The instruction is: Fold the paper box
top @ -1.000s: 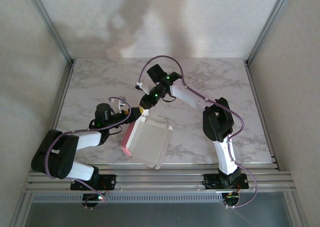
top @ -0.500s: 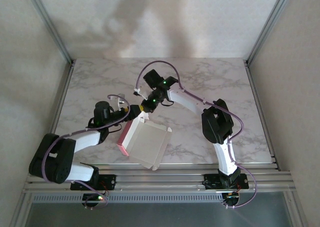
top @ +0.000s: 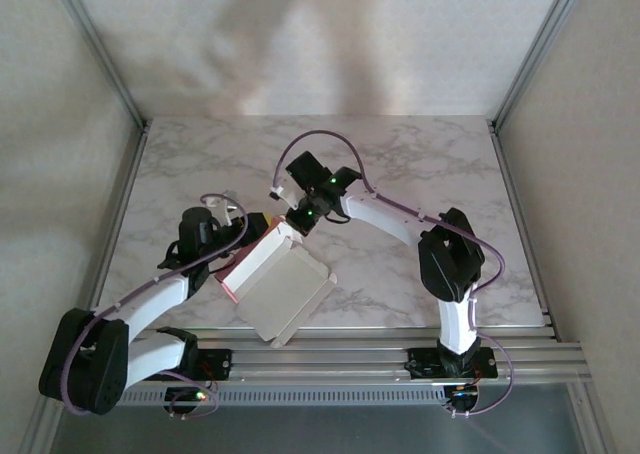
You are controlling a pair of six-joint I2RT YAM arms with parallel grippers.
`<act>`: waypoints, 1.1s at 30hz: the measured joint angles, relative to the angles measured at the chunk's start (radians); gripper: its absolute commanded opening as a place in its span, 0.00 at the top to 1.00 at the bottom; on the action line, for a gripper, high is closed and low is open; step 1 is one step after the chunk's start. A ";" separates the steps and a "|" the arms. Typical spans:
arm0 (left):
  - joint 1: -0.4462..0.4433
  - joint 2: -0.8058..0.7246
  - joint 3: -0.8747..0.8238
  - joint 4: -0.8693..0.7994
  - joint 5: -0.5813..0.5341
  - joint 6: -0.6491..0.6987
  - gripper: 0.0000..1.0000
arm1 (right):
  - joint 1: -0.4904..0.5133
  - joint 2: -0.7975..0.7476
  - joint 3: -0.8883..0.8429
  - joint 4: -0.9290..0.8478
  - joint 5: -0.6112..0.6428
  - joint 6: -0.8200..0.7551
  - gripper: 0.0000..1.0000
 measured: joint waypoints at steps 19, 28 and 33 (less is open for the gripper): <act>-0.043 -0.025 -0.045 -0.007 -0.093 -0.041 0.44 | 0.057 -0.001 -0.026 0.056 0.176 0.191 1.00; -0.020 0.018 0.064 -0.031 -0.083 -0.027 0.35 | 0.032 0.005 -0.018 0.115 0.159 0.089 1.00; 0.008 0.043 0.137 -0.063 -0.062 0.006 0.32 | -0.022 0.037 0.030 0.124 0.109 0.030 1.00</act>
